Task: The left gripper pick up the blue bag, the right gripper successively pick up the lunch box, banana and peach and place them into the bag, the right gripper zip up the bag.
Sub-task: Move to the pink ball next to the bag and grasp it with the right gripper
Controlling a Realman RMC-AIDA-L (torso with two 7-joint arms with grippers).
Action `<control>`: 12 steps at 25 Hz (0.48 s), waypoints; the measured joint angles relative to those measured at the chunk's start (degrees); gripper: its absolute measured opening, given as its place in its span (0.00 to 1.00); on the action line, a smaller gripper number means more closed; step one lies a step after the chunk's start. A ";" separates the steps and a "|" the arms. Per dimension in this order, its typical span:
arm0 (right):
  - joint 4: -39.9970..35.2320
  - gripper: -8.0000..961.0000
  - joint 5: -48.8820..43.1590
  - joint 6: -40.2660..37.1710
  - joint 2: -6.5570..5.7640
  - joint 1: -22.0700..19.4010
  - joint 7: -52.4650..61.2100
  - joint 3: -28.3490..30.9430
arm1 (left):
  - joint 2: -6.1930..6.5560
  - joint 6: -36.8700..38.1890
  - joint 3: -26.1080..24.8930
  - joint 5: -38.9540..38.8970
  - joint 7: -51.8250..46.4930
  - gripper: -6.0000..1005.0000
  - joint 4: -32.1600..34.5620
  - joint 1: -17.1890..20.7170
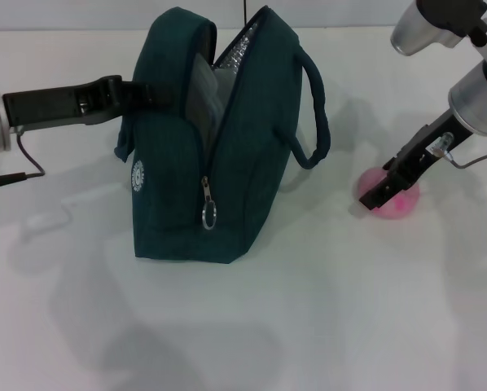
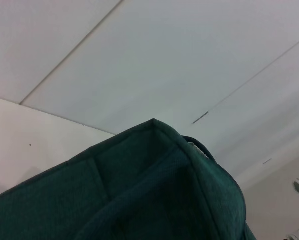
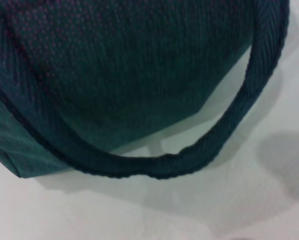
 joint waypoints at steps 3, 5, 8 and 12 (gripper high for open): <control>-0.10 0.84 -1.33 0.06 0.00 0.00 0.84 -0.36 | 0.00 0.00 -0.05 0.00 0.00 0.04 0.00 0.08; -0.09 0.84 -2.18 0.13 0.00 0.00 1.08 -0.46 | 0.00 0.00 -0.08 0.00 0.00 0.04 0.00 0.04; -0.18 0.81 -2.49 0.15 -0.05 0.01 1.09 -0.68 | 0.00 0.00 -0.13 0.00 0.00 0.04 0.00 0.04; -0.53 0.71 -2.53 0.16 -0.15 -0.23 1.10 -0.77 | 0.00 0.00 -0.15 0.00 -0.01 0.04 0.00 0.09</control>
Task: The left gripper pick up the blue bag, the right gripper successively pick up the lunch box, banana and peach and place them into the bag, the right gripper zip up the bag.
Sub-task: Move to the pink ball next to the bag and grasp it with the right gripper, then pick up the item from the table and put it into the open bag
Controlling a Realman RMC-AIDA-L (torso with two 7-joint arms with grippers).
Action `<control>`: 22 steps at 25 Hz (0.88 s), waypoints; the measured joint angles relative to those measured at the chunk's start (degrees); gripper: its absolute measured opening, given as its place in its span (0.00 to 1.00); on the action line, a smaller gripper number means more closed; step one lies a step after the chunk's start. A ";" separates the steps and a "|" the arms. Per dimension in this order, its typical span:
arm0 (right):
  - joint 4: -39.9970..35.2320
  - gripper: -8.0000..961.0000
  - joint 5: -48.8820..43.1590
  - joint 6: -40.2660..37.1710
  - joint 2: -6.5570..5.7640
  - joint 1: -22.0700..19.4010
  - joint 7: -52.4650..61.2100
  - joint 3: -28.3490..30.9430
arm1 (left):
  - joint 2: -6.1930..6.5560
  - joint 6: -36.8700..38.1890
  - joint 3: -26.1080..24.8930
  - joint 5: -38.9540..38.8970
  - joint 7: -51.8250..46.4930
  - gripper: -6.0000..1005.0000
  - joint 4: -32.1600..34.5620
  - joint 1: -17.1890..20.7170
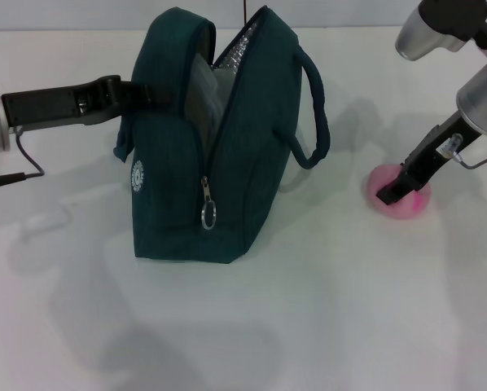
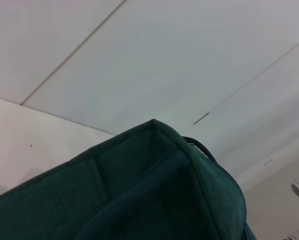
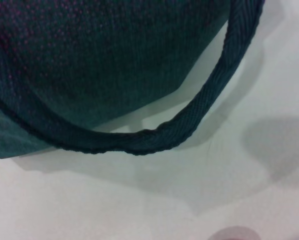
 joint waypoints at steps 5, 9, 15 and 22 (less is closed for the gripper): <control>-1.18 0.47 -0.03 -0.12 -0.07 -0.64 0.00 -0.04 | 0.00 0.00 0.00 0.00 0.00 0.04 0.00 0.10; -4.38 0.42 -0.05 -1.43 -0.08 -2.15 0.02 0.11 | 0.00 0.01 -0.01 0.00 0.00 0.04 0.00 0.16; -14.13 0.36 0.13 -6.19 -0.81 -5.81 0.70 6.41 | 0.00 0.06 -0.09 0.00 0.00 0.04 0.00 0.29; -26.19 0.32 14.01 -11.99 -1.74 -9.24 -0.70 20.70 | 0.01 0.17 -0.03 0.00 0.00 0.04 0.00 0.58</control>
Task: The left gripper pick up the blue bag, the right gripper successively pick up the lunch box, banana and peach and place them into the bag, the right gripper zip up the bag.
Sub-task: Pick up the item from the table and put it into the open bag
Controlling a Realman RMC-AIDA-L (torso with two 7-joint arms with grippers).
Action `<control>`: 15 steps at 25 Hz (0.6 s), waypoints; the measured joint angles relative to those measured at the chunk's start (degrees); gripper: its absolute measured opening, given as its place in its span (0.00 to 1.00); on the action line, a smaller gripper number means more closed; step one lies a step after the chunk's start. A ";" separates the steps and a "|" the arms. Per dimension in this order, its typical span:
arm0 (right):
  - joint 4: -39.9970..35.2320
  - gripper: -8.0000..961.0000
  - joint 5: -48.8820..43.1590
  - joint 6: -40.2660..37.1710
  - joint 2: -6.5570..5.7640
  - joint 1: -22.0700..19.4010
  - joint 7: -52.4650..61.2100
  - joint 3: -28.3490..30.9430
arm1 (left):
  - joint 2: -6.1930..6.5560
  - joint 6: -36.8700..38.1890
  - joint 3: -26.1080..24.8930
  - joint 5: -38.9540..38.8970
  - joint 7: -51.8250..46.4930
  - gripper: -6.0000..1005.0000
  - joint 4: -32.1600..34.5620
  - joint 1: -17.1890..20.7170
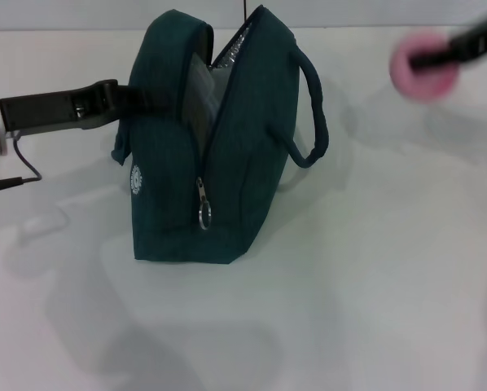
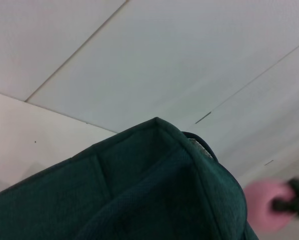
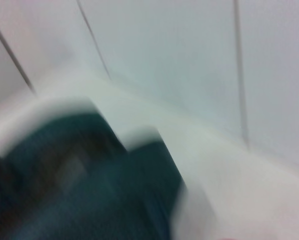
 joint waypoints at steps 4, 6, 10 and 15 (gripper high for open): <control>-1.55 0.29 19.33 -0.48 -0.59 -3.09 -5.60 1.31 | 0.00 0.01 0.11 0.00 0.00 0.04 0.00 -0.12; -0.80 0.27 26.77 -0.30 -0.14 -3.96 -9.86 0.90 | -0.04 0.01 0.12 0.00 0.00 0.04 0.00 -0.33; 4.65 0.24 33.02 0.37 1.63 -3.03 -18.02 -0.16 | -0.09 0.00 0.25 -0.46 0.00 0.04 0.00 -0.56; 16.97 0.21 34.93 2.45 1.76 1.19 -24.28 -3.46 | -0.10 0.00 0.33 -2.33 0.25 0.04 0.00 -0.81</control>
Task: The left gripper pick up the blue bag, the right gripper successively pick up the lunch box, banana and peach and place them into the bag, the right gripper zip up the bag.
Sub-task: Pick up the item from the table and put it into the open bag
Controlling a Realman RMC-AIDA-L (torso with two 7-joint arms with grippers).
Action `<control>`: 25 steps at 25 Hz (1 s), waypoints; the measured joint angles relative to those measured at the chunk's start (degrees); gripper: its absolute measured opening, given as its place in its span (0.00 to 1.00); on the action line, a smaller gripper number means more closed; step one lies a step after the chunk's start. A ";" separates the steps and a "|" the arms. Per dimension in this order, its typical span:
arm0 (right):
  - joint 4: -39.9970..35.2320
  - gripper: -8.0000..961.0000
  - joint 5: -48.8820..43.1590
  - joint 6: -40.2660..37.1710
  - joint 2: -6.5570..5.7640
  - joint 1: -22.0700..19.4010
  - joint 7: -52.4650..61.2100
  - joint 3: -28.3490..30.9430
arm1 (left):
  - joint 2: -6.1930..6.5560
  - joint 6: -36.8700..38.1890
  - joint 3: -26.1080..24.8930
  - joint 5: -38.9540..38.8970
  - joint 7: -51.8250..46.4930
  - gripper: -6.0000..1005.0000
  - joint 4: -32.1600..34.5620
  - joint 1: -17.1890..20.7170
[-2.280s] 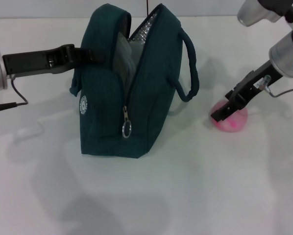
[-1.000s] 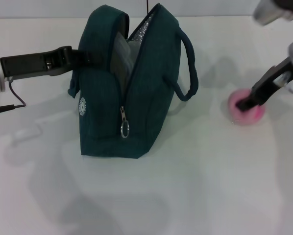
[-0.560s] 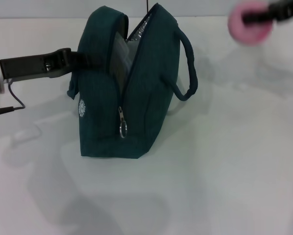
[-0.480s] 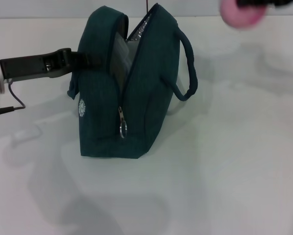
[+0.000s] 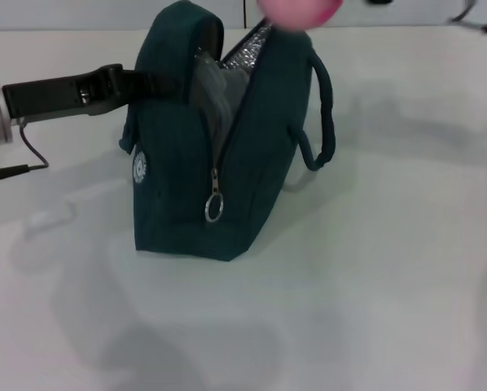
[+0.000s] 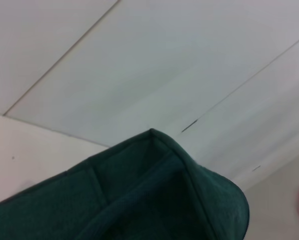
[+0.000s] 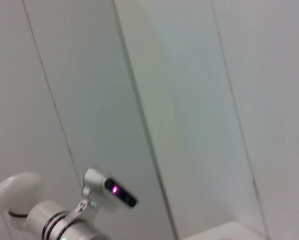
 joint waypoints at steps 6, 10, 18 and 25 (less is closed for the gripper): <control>5.47 0.16 -0.01 4.14 0.16 1.66 -3.42 -6.80 | -0.01 0.00 0.07 -1.05 0.24 0.04 0.00 0.42; 5.75 0.14 0.31 7.45 0.35 1.46 -3.79 -12.36 | -0.16 0.03 0.07 -1.14 0.25 0.04 0.00 0.46; 6.76 0.08 0.97 12.70 0.90 1.64 -4.63 -17.23 | -0.18 0.09 0.06 -1.47 0.77 0.04 -0.67 0.45; 6.74 0.32 2.13 14.51 0.92 2.08 -5.10 -19.09 | -0.17 0.08 0.06 -1.47 0.89 0.04 -0.70 0.47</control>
